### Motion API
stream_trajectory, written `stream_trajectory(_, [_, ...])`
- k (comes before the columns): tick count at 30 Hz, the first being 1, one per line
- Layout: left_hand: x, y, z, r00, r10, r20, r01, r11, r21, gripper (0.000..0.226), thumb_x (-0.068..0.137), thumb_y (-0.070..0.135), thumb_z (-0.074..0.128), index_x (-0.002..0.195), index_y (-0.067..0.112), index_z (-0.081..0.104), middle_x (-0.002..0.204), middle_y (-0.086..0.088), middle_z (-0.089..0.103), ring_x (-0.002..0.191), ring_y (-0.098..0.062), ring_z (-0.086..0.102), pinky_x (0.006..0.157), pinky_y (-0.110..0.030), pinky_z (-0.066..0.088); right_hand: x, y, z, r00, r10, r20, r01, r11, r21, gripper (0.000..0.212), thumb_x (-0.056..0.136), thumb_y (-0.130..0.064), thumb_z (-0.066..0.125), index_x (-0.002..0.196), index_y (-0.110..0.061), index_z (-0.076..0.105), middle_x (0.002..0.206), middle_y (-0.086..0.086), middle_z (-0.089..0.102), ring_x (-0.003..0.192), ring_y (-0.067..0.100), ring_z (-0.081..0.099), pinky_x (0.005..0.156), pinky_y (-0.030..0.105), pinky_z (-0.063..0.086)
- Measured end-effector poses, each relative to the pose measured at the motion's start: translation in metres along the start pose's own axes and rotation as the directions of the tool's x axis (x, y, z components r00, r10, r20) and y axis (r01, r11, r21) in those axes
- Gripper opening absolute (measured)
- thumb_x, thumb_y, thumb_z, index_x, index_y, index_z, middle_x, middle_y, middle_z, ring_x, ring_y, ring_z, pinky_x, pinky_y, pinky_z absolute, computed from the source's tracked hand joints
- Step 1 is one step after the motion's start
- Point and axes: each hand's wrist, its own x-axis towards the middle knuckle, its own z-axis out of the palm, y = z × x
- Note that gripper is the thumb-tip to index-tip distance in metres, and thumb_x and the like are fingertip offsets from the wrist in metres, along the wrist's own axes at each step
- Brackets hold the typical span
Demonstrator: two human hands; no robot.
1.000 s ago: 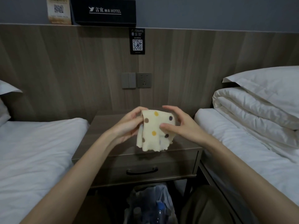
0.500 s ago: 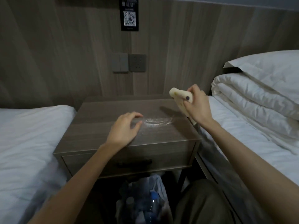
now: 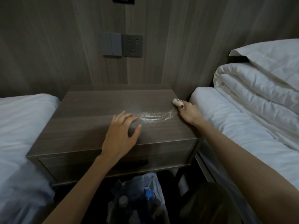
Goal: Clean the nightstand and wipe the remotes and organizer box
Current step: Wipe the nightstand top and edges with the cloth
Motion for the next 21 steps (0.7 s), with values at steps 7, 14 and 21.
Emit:
stream_trajectory(7, [0.035, -0.009, -0.012, 0.997, 0.018, -0.079, -0.014, 0.998, 0.057, 0.048, 0.092, 0.049, 0.04, 0.126, 0.022, 0.061, 0.131, 0.001, 0.059, 0.134, -0.019, 0.043, 0.118, -0.038, 0.021, 0.051, -0.016, -0.004, 0.97, -0.03, -0.24, 0.065, 0.988, 0.141, 0.039, 0.096, -0.006, 0.042, 0.131, -0.012, 0.058, 0.126, 0.015, 0.064, 0.119, 0.034, 0.056, 0.097, 0.034, 0.043])
stream_trajectory(14, [0.066, -0.03, -0.012, 0.999, -0.002, -0.039, 0.008, 0.99, 0.142, 0.042, 0.095, 0.04, 0.051, 0.133, 0.022, 0.056, 0.136, -0.001, 0.055, 0.134, -0.019, 0.042, 0.117, -0.038, 0.026, 0.145, -0.028, 0.017, 0.942, -0.237, -0.238, 0.271, 0.955, 0.12, 0.046, 0.086, 0.001, 0.046, 0.118, -0.024, 0.069, 0.122, 0.001, 0.068, 0.115, 0.02, 0.062, 0.099, 0.037, 0.05])
stream_trajectory(21, [0.079, -0.053, -0.009, 0.998, -0.047, -0.034, 0.053, 0.979, 0.195, 0.046, 0.094, 0.045, 0.051, 0.135, 0.024, 0.055, 0.141, 0.002, 0.052, 0.141, -0.017, 0.033, 0.118, -0.039, 0.025, 0.189, -0.016, 0.056, 0.985, -0.13, 0.111, 0.116, 0.986, 0.121, 0.034, 0.09, -0.043, 0.045, 0.12, -0.05, 0.06, 0.14, -0.008, 0.054, 0.129, 0.02, 0.048, 0.114, 0.035, 0.033])
